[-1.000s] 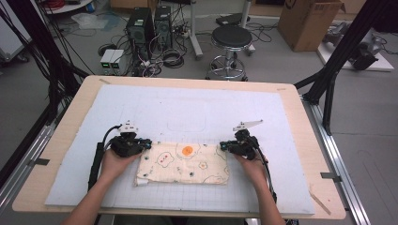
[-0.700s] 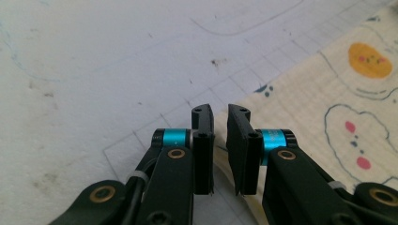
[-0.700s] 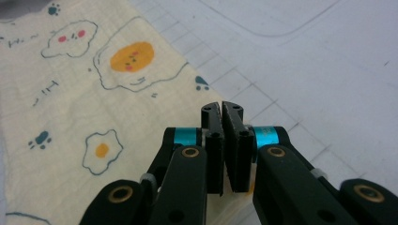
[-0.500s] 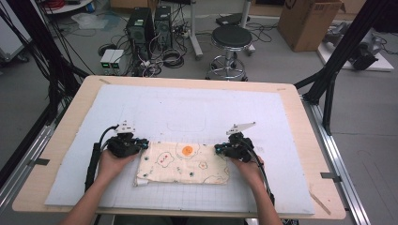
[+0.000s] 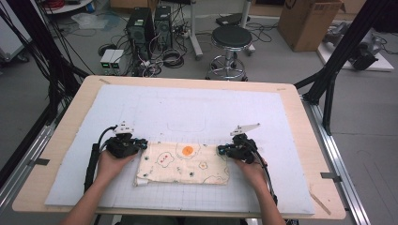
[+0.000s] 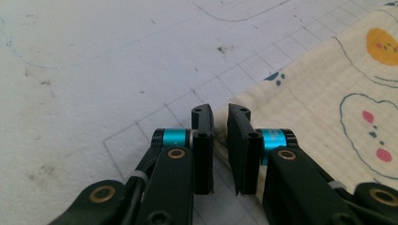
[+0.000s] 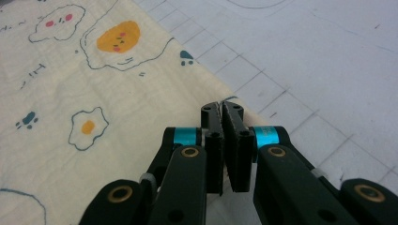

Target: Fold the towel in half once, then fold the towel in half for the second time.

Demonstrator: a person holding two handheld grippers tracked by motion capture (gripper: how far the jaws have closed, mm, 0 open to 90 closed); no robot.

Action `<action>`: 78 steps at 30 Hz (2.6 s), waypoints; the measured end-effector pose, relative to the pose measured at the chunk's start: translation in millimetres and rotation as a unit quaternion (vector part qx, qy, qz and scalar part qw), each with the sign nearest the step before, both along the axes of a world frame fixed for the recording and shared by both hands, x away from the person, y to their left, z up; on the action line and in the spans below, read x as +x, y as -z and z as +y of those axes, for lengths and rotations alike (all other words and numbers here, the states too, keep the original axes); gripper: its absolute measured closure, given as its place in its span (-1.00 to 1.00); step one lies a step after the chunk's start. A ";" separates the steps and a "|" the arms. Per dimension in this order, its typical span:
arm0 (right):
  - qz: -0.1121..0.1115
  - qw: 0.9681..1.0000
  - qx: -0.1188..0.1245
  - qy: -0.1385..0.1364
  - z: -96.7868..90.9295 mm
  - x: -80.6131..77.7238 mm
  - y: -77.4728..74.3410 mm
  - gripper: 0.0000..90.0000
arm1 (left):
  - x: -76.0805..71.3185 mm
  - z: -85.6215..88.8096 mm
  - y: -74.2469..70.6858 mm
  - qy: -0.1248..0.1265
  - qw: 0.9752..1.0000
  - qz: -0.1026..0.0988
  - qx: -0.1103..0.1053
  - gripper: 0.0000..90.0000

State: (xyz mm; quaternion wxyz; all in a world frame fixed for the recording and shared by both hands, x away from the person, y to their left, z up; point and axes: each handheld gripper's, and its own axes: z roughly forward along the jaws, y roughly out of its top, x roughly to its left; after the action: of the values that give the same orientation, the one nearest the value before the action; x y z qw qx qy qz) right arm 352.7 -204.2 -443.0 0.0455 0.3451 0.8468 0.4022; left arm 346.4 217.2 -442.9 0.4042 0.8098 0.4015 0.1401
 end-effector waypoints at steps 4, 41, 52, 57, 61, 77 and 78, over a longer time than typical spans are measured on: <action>-0.007 1.000 -0.001 -0.001 -0.4 -1.2 0.5 0.94 | -0.1 -0.4 -0.1 0.000 1.000 -0.001 0.003 0.78; -0.069 0.997 0.040 -0.011 1.3 -32.6 -27.6 0.16 | -30.8 30.2 -19.1 0.031 0.997 -0.032 -0.070 0.22; -0.073 0.997 0.029 -0.010 2.6 -31.7 -26.2 0.10 | -29.9 33.5 -19.9 0.026 0.996 -0.033 -0.081 0.13; -0.068 0.997 0.025 -0.003 2.0 -31.2 -25.7 0.10 | -29.2 32.4 -19.0 0.025 0.996 -0.033 -0.074 0.12; -0.069 0.997 0.023 0.004 -0.7 -27.0 -24.0 0.10 | -27.1 31.1 -18.1 0.015 0.997 -0.037 -0.071 0.10; -0.022 0.998 0.019 0.051 -11.7 10.9 -15.3 0.22 | 5.4 14.1 -17.9 -0.006 0.997 -0.018 -0.070 0.20; -0.015 0.998 0.022 0.050 -12.2 12.6 -12.9 0.23 | 6.7 12.7 -16.1 -0.005 0.997 -0.015 -0.069 0.20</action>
State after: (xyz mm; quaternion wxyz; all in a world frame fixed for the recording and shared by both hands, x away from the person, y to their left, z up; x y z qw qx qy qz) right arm 365.3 -216.4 -430.1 0.0706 0.3819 0.8188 0.4228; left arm 353.1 229.9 -426.8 0.4645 0.7758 0.4081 0.1259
